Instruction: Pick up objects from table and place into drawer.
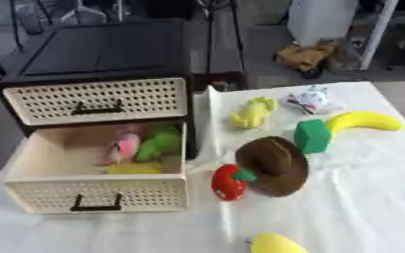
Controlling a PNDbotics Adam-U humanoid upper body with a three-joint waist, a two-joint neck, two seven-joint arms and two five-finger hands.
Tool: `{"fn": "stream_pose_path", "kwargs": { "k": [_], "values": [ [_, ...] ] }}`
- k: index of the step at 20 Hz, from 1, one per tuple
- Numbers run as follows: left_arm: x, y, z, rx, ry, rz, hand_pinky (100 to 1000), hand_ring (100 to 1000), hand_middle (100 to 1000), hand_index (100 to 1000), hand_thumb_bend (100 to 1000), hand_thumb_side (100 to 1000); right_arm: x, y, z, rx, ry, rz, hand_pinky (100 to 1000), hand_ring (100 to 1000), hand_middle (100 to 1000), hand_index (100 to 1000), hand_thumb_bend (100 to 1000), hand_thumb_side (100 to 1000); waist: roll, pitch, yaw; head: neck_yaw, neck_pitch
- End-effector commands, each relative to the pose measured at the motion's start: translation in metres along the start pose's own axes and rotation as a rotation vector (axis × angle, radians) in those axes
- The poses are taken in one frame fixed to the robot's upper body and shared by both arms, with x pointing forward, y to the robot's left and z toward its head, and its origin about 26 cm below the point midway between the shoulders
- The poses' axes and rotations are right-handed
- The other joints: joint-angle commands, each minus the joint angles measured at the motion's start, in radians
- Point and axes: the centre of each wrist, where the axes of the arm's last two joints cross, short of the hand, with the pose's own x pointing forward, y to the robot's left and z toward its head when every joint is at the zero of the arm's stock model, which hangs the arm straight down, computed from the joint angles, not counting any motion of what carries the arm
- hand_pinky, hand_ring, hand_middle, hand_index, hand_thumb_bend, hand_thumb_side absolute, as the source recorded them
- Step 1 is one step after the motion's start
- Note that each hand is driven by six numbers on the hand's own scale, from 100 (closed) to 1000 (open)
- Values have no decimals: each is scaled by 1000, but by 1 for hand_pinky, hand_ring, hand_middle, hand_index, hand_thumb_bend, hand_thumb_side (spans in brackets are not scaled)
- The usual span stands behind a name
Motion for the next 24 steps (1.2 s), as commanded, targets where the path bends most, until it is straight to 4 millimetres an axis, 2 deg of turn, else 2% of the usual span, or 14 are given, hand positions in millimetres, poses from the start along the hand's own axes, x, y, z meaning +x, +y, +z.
{"fn": "stream_pose_path", "kwargs": {
  "k": [1,2,4,5,6,8,12,15,24],
  "values": [
    [5,9,-4,0,-25,-32,146,256,326,863,100,910,6,-8,-13,180,-21,86,770,825,703,893,628,1000,-2,-11,1,-2,25],
    [5,9,-3,2,-24,-33,146,256,327,862,100,909,6,-8,-15,242,-17,107,772,828,707,899,738,1000,-2,-12,0,-2,35],
    [5,9,-3,4,-22,-34,147,257,328,860,100,905,7,-9,-17,363,-9,145,774,830,711,911,881,1000,-3,-14,-4,-3,54],
    [5,9,-2,4,-21,-35,148,257,329,860,100,905,7,-10,-18,419,-4,160,774,831,710,913,905,1000,-4,-15,-5,-5,61],
    [5,9,-2,3,-20,-35,148,257,330,860,100,904,7,-10,-20,475,-1,175,772,833,711,915,987,1000,-5,-16,-7,-8,66],
    [5,9,-1,4,-18,-37,149,258,330,860,100,903,8,-11,-23,587,-1,210,772,839,723,919,1000,997,-7,-19,-10,-13,71],
    [5,10,-1,3,-18,-37,150,258,331,858,100,901,11,-9,-29,806,-2,295,766,843,733,919,1000,854,-11,-25,-14,-19,68],
    [6,10,-2,3,-20,-35,149,258,331,857,100,901,12,-5,-33,941,-5,352,766,847,744,914,1000,783,-14,-29,-12,-23,67],
    [6,10,-3,-6,-23,-33,148,257,329,848,100,899,15,8,-36,1159,30,462,781,870,778,933,1000,656,-24,-33,1,-43,57]
  ]
}}
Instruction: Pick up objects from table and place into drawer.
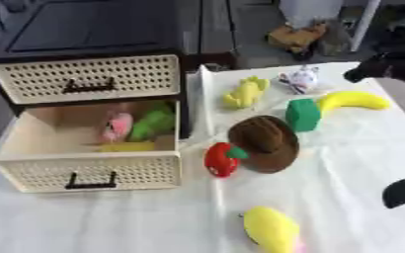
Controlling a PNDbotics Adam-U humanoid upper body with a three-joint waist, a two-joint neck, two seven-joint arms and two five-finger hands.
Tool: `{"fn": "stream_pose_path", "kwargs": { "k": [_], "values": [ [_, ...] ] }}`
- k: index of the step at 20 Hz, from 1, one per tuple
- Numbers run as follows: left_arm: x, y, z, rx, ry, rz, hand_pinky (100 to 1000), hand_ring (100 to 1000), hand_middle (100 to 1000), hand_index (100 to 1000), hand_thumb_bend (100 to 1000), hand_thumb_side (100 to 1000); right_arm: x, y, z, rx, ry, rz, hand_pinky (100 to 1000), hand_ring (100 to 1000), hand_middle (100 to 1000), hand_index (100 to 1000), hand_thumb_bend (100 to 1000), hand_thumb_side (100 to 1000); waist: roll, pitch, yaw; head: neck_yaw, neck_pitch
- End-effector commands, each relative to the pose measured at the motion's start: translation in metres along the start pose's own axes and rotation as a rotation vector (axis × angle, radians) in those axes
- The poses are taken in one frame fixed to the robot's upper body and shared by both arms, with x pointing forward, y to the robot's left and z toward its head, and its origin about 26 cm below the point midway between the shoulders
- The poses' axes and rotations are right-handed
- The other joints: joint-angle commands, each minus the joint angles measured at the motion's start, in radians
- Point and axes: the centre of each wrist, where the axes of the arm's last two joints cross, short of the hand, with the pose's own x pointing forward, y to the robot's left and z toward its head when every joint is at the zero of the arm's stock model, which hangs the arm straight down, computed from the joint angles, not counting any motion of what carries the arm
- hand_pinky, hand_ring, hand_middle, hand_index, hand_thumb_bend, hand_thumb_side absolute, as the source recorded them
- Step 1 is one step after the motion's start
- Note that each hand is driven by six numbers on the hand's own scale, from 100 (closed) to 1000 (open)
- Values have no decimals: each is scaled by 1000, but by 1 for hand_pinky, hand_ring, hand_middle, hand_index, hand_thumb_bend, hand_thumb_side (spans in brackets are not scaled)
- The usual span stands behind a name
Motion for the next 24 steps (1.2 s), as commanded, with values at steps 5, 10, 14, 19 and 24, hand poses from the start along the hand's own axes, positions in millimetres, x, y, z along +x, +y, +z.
{"fn": "stream_pose_path", "kwargs": {
  "k": [5,10,14,19,24],
  "values": [
    [6,8,-8,-30,-28,-24,149,258,329,837,100,900,5,-10,-5,147,45,46,793,881,784,950,1000,727,-3,-18,8,-12,-8],
    [6,8,-9,-32,-28,-24,149,257,328,824,100,902,7,-8,-8,190,90,30,793,879,771,940,986,748,-5,-20,13,-18,-4],
    [6,8,-10,-33,-29,-21,149,257,327,820,100,902,9,-7,-10,206,103,26,793,880,772,940,983,751,-7,-21,14,-23,-3],
    [7,8,-15,-39,-45,-8,149,257,322,792,100,899,6,1,-17,277,146,-23,790,876,764,941,987,746,-13,-28,27,-40,1],
    [7,8,-17,-40,-46,2,148,257,319,784,100,896,3,0,-29,301,184,-78,790,874,758,938,1000,727,-17,-31,34,-46,-3]
  ]
}}
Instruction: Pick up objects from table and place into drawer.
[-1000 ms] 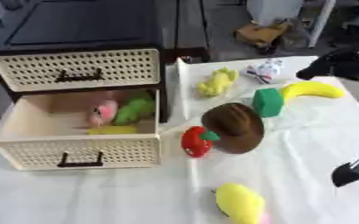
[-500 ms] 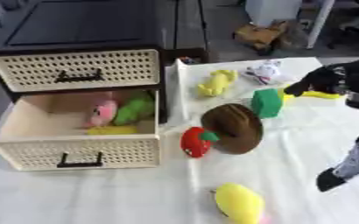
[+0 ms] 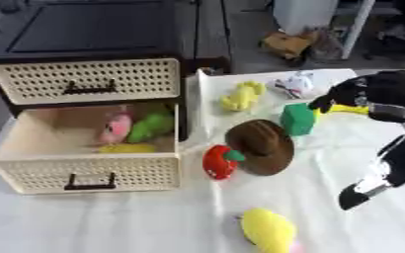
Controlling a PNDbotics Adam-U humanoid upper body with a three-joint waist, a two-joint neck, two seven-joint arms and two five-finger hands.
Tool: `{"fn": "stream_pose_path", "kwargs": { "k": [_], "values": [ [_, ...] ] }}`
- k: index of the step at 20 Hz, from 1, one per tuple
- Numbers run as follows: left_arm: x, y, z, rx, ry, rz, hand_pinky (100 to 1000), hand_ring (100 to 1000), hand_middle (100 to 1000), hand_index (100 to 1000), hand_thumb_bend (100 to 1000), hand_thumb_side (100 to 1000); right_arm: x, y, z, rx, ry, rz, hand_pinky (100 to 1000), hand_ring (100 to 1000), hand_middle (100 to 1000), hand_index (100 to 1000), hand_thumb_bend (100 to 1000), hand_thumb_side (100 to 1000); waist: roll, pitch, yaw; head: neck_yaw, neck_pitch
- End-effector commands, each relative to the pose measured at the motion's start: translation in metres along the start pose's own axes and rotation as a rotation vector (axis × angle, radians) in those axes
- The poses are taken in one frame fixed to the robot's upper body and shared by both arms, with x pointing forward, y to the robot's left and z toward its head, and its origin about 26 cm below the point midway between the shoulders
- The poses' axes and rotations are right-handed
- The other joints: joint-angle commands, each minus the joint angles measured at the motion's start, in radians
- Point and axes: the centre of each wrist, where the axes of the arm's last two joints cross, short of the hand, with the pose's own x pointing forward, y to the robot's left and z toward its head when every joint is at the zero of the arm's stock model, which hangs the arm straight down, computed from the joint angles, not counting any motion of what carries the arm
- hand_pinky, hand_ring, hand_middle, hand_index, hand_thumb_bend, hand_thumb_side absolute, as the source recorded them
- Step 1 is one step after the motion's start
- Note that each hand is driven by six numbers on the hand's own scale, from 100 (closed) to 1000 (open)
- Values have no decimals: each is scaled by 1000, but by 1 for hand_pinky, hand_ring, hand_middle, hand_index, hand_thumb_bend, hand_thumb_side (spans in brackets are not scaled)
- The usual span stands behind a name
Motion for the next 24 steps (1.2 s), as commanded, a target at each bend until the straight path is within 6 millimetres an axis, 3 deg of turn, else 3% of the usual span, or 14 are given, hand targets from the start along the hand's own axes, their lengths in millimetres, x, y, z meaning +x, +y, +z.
{"fn": "stream_pose_path", "kwargs": {
  "k": [1,7,14,24],
  "values": [
    [6,9,-9,-33,-25,-22,147,257,318,783,100,896,-5,-6,-3,19,31,-25,789,874,759,936,1000,723,-1,-15,3,-5,-5],
    [6,9,-10,-34,-22,-17,146,256,312,773,100,894,-2,-5,-15,61,16,-41,774,865,693,881,1000,715,-8,-16,2,-10,-4],
    [6,8,-8,-36,-17,-13,143,255,307,761,100,891,19,8,-25,34,-25,-38,755,846,611,856,1000,629,-6,-17,-1,14,-33],
    [5,5,-6,-41,-9,-10,142,253,302,751,100,888,41,32,-43,107,-78,-128,737,829,619,890,1000,603,-7,-13,-3,26,-49]
  ]
}}
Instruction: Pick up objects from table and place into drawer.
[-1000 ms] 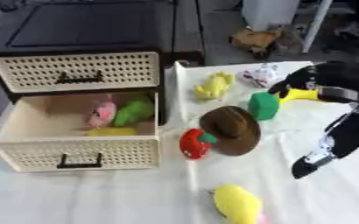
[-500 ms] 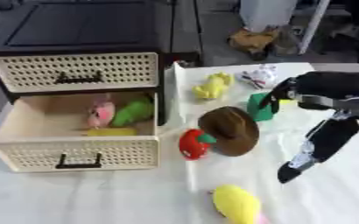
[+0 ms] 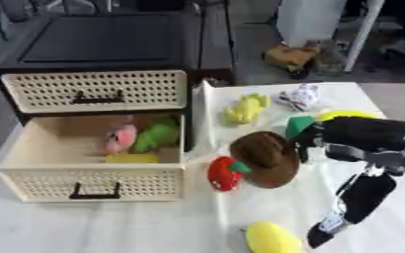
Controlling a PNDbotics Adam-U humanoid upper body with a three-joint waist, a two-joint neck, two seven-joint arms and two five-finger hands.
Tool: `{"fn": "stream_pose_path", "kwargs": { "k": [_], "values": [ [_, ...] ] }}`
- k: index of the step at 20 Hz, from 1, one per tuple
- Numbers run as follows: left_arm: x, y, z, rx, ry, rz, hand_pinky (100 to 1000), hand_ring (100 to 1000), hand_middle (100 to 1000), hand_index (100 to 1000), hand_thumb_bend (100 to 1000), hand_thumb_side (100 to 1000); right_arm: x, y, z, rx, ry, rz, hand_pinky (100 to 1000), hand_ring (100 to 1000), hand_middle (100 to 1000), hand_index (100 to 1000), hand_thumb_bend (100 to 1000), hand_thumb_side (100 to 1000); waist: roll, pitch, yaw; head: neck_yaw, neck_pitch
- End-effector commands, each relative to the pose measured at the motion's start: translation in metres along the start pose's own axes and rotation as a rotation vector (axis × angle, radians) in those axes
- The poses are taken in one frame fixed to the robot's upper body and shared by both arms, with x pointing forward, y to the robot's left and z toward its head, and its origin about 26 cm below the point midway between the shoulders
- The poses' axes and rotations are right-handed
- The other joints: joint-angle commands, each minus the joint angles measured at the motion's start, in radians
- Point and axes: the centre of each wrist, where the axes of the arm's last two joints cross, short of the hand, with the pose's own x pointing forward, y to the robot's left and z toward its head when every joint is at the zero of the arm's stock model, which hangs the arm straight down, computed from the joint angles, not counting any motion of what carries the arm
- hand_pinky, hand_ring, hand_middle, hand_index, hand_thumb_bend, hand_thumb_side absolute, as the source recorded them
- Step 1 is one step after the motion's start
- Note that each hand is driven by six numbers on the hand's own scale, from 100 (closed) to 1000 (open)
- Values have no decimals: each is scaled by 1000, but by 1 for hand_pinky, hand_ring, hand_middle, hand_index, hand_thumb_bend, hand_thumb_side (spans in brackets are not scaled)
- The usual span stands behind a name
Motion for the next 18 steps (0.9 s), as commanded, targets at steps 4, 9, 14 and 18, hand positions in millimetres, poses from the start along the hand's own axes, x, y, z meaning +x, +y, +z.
{"fn": "stream_pose_path", "kwargs": {
  "k": [4,9,14,18],
  "values": [
    [5,6,-5,-25,-17,-23,142,253,302,749,100,888,3,3,-13,56,-18,-30,735,827,616,892,1000,598,4,-11,-3,5,-10],
    [5,5,-4,-23,-15,-19,143,253,301,748,100,887,4,9,-27,68,-24,-50,725,817,605,876,1000,592,7,-14,-11,-1,6],
    [5,4,-3,-22,-16,-17,142,254,299,746,100,887,0,24,-42,63,-12,-56,717,811,602,860,1000,619,13,-14,-13,-5,7],
    [5,4,-2,-22,-20,-19,141,254,298,744,100,886,-3,36,-50,84,-1,-57,716,811,597,849,1000,629,15,-13,-10,-7,8]
  ]
}}
